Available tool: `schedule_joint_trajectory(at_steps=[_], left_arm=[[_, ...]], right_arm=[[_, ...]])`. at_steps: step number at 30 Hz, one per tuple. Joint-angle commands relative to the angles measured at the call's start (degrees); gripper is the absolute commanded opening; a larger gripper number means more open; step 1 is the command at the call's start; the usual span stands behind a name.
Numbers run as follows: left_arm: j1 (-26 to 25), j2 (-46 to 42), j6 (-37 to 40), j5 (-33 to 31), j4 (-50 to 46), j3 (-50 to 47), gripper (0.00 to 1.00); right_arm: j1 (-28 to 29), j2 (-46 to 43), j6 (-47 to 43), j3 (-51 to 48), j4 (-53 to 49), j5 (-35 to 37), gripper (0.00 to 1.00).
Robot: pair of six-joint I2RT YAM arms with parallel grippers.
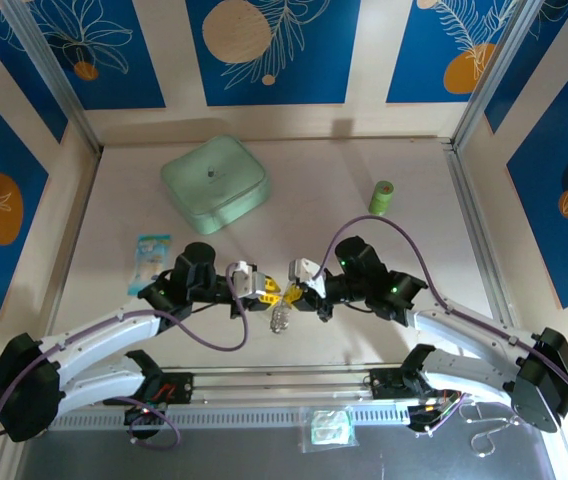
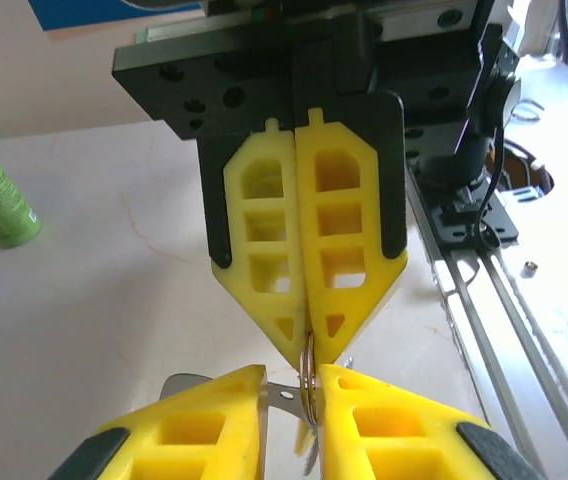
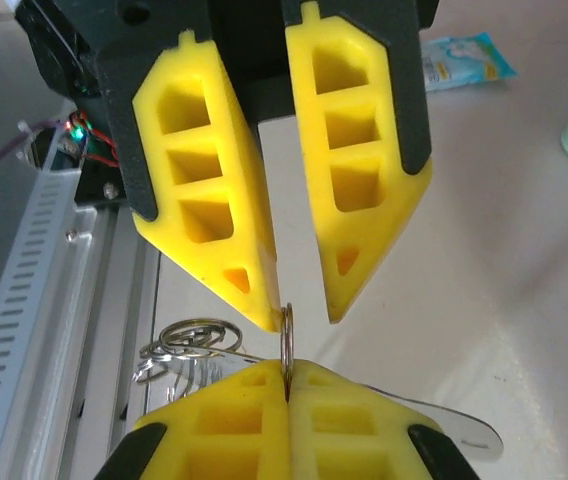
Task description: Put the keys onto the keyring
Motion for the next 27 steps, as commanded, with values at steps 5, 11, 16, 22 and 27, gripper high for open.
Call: schedule_joint_trajectory(at_steps=[5, 11, 16, 22, 27], left_arm=[[-0.43, -0.68, 5.81, -2.1, -9.14, 4.41, 0.17], [-0.47, -1.12, 5.8, -1.36, -10.52, 5.52, 0.06], [-0.48, -1.56, 4.15, -0.08, -9.39, 5.26, 0.0], [-0.48, -2.44, -0.11, 2.01, -1.55, 1.72, 0.0], [-0.44, -2.09, -2.53, 2.61, 2.93, -0.06, 0.0]], right_arm=[[3.68, 3.29, -6.67, 10.62, -13.92, 6.01, 0.0], [6.19, 7.04, -9.28, 17.2, -20.74, 9.48, 0.0], [6.53, 6.66, -8.69, 16.93, -19.17, 9.87, 0.05], [-0.32, -1.76, 0.2, 4.54, -2.81, -0.39, 0.31], [-1.08, -3.44, 4.31, -0.35, 1.18, -0.53, 0.33]])
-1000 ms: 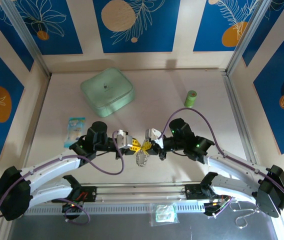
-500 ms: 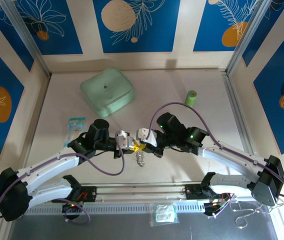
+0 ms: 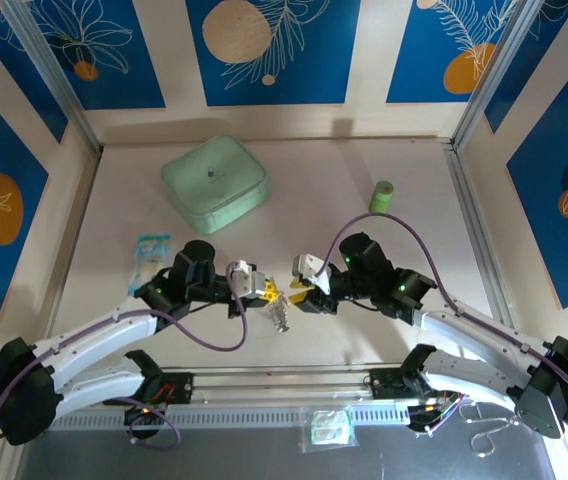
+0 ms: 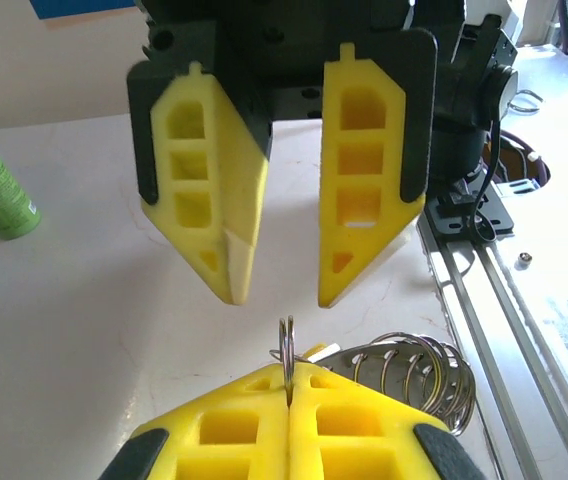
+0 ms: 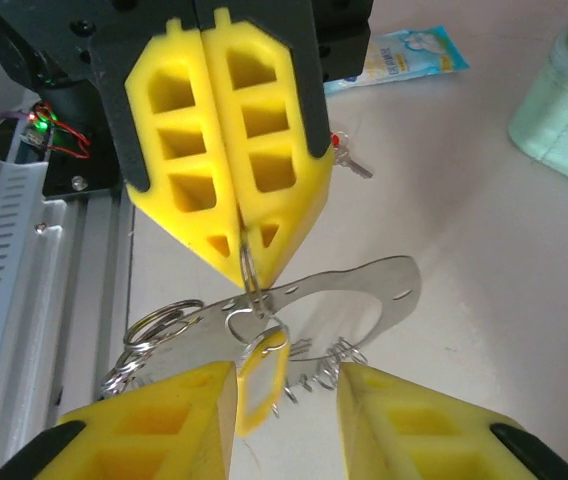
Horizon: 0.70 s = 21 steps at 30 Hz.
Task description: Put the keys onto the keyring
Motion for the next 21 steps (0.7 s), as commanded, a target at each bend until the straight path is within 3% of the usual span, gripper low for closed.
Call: schedule_joint_trajectory(at_steps=[1, 8, 17, 21], left_arm=[[-0.44, -0.63, -2.68, 2.73, 6.22, -1.16, 0.0], [-0.38, -0.36, -3.21, 3.67, 7.5, -1.87, 0.0], [-0.41, 0.08, -3.81, 5.03, 9.27, -2.12, 0.0], [-0.34, 0.17, -3.71, 4.95, 9.4, -2.13, 0.0]], right_arm=[[0.0, -0.31, 4.96, -2.05, 5.78, -3.48, 0.33], [0.8, 0.26, 6.64, -4.26, 9.46, -2.69, 0.32], [1.07, 2.17, 6.14, -3.73, 9.9, -4.83, 0.12], [1.18, 3.22, 6.55, -3.66, 10.25, -6.26, 0.13]])
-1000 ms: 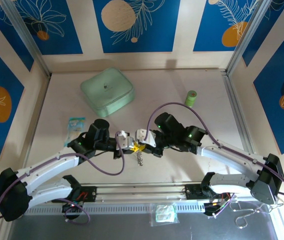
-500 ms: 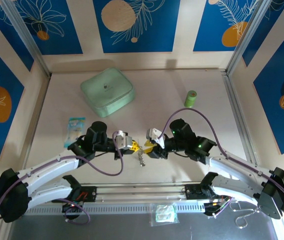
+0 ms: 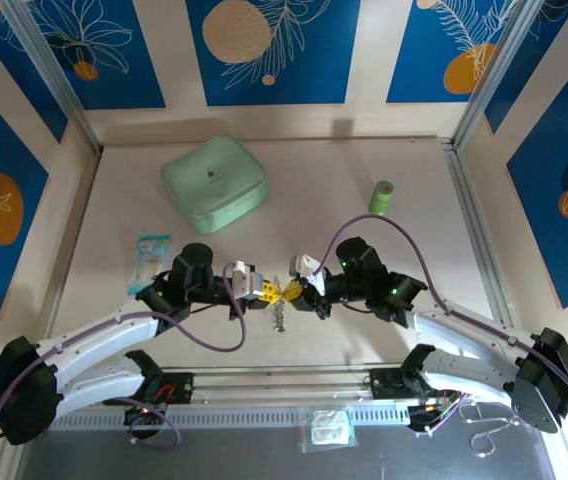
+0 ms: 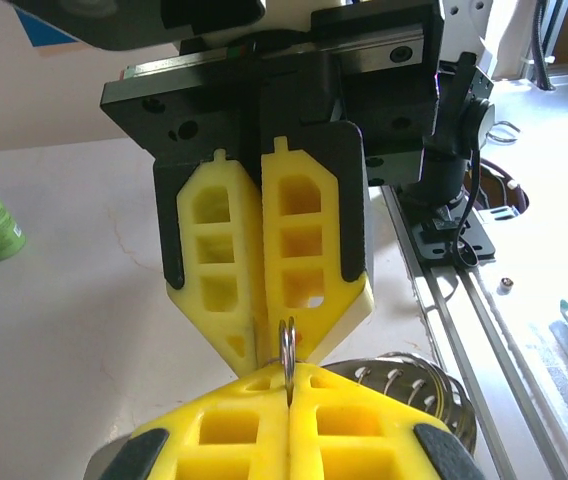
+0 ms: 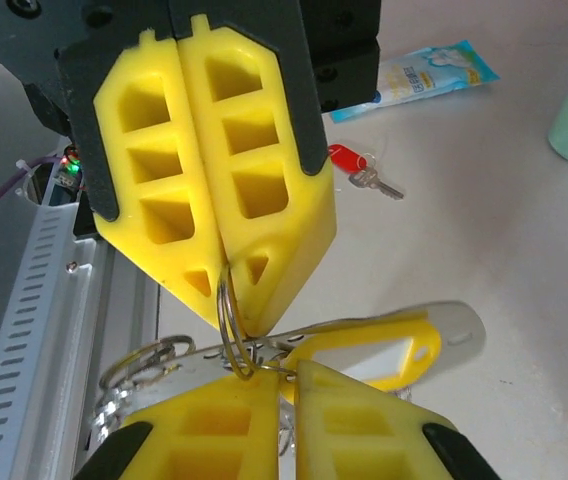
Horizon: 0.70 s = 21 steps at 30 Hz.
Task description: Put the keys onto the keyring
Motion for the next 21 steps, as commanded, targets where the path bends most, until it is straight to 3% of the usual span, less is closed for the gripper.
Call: schedule_joint_trajectory(at_steps=[1, 4, 8, 11, 21], left_arm=[[-0.39, 0.04, -0.25, 2.25, 3.67, -0.19, 0.0], [-0.34, -0.05, -0.23, 2.32, 3.73, -0.19, 0.0], [-0.39, -0.04, 0.08, 2.31, 3.33, -0.23, 0.0], [-0.34, -0.05, 0.19, 2.07, 3.18, -0.19, 0.0], [-0.35, 0.13, 0.16, 2.2, 3.11, -0.03, 0.0]], right_arm=[[0.65, 0.77, 0.54, -0.06, 0.52, -3.16, 0.13], [0.67, 0.12, 0.51, -0.46, -0.08, -2.07, 0.16], [0.63, -3.46, -0.39, -1.18, -1.06, 2.22, 0.28], [0.68, -6.07, -1.71, -1.19, -2.17, 3.42, 0.32], [1.38, -4.69, -2.18, 0.3, 0.05, 1.34, 0.3]])
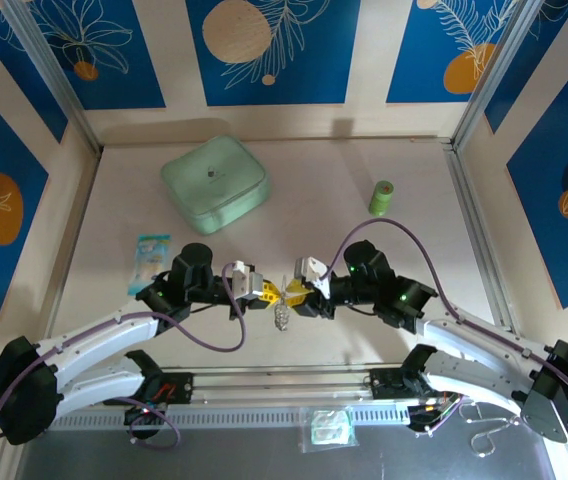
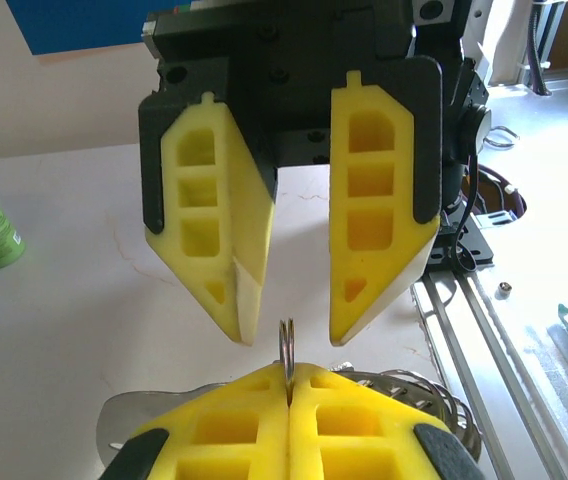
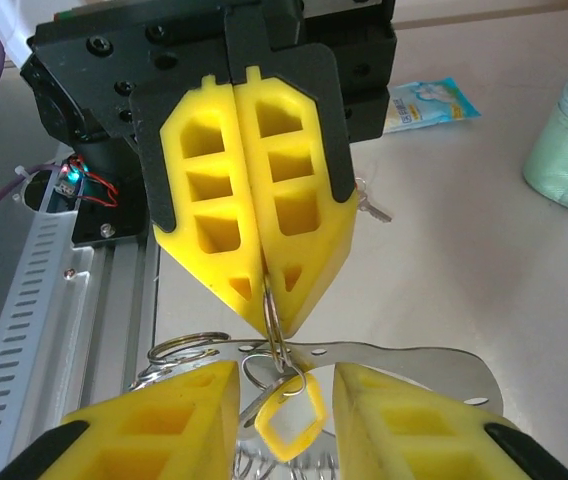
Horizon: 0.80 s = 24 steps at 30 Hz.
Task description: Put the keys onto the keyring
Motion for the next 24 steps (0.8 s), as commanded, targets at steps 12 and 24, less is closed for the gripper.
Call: schedule_joint_trajectory(at_steps=[12, 24], left_arm=[[-0.39, 0.44, 0.2, 1.72, 2.17, -0.02, 0.0], [-0.39, -0.36, 5.16, -2.41, -7.99, 3.6, 0.18]], right_arm=[[0.2, 2.12, -1.86, 2.41, 1.77, -1.94, 0.12], [0.5, 4.52, -7.99, 8.43, -10.56, -0.4, 0.0]])
